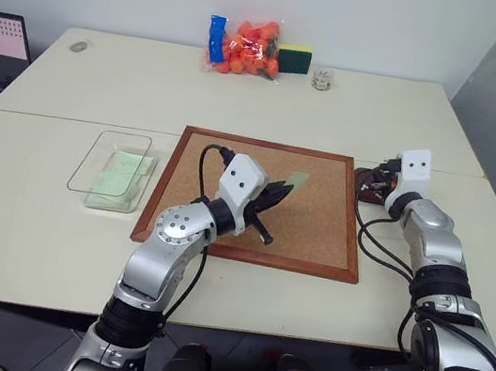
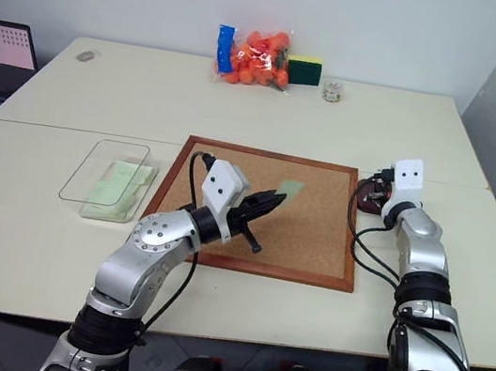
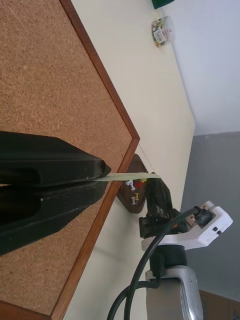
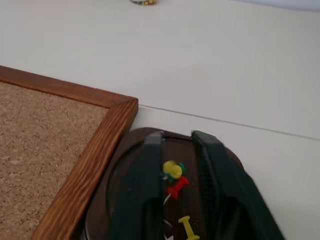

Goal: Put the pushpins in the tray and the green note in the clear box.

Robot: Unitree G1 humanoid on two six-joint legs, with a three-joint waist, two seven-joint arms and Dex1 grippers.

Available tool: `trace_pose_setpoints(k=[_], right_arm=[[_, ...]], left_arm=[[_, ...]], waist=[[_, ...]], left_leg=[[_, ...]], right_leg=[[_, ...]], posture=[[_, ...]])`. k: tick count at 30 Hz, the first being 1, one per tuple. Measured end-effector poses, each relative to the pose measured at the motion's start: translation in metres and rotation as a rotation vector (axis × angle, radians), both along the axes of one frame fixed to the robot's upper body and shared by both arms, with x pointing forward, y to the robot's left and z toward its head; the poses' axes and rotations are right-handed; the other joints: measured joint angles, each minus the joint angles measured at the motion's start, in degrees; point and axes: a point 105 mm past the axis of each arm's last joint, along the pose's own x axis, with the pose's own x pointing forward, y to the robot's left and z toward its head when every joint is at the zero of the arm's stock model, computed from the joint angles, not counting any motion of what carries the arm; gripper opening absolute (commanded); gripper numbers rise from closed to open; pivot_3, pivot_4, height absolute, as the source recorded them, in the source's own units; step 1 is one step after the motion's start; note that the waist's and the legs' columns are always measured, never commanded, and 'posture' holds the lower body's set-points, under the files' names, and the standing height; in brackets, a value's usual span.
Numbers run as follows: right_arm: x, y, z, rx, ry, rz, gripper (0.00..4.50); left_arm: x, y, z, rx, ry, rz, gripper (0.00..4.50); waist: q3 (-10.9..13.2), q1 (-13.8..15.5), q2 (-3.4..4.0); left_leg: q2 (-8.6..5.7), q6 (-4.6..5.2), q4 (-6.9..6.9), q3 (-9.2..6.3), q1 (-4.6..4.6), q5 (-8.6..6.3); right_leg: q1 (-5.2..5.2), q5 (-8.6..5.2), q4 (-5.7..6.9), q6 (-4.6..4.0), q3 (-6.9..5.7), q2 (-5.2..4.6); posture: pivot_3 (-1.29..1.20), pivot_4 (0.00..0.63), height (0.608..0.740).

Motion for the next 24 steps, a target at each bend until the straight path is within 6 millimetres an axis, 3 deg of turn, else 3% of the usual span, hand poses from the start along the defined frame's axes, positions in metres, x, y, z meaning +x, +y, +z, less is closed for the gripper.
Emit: trace_pose_setpoints(k=[6,9,12,16,19,21,24], right_arm=[[0.0,-0.002,0.002,0.016,-0.005,-0.007,3.12],[-0.003,0.0,0.011,0.012,-0.047,0.014,3.87],[-0.015,0.007,0.022,0.001,-0.108,0.102,3.87],[-0.052,0.029,0.028,-0.046,-0.168,0.349,3.87],[-0.092,0.063,0.038,-0.028,-0.207,0.61,3.87],[-0.107,0.076,0.051,-0.008,-0.228,0.701,3.87],[-0.128,0.1,0.071,0.016,-0.274,0.813,3.87]], left_arm=[[0.0,0.0,0.0,-0.001,0.001,0.006,0.0],[0.001,0.001,0.0,-0.004,0.001,0.012,0.0],[0.001,0.002,0.0,-0.007,0.002,0.013,0.0],[0.008,0.011,0.003,-0.009,-0.014,0.082,0.0],[0.024,0.042,0.011,-0.024,-0.053,0.272,0.0],[0.034,0.067,0.023,-0.029,-0.098,0.42,0.0],[0.042,0.125,0.034,-0.034,-0.14,0.745,0.0]], waist=[[0.0,0.0,0.0],[0.0,0.0,0.0],[0.0,0.1,0.0],[0.0,0.1,0.0],[0.0,-0.1,0.01],[0.0,-0.2,-0.01],[0.0,-0.2,-0.02]], left_leg=[[0.01,0.0,0.0,-0.01,0.01,0.0],[0.01,0.0,0.0,-0.02,0.0,0.0],[0.01,0.0,-0.01,-0.04,-0.02,0.0],[-0.01,0.0,-0.01,-0.06,-0.05,-0.01],[0.04,0.0,0.0,-0.11,-0.03,-0.01],[0.07,0.0,0.0,-0.12,0.03,-0.01],[0.12,0.0,0.0,-0.24,0.15,-0.01]], right_leg=[[0.0,0.0,0.01,0.0,-0.01,0.01],[-0.01,0.0,0.01,0.0,-0.01,0.01],[-0.01,0.0,-0.01,0.0,-0.03,0.0],[-0.01,-0.01,-0.02,0.01,-0.06,-0.02],[-0.01,-0.01,-0.02,0.04,-0.09,-0.01],[0.0,-0.13,-0.02,0.25,-0.08,0.03],[0.08,-0.14,0.02,0.26,-0.16,0.11]], posture=[[0.0,0.15,0.74],[0.0,0.15,0.74],[0.0,0.15,0.74],[0.0,0.15,0.74],[0.0,0.15,0.74],[0.0,0.15,0.74],[0.0,0.15,0.74]])
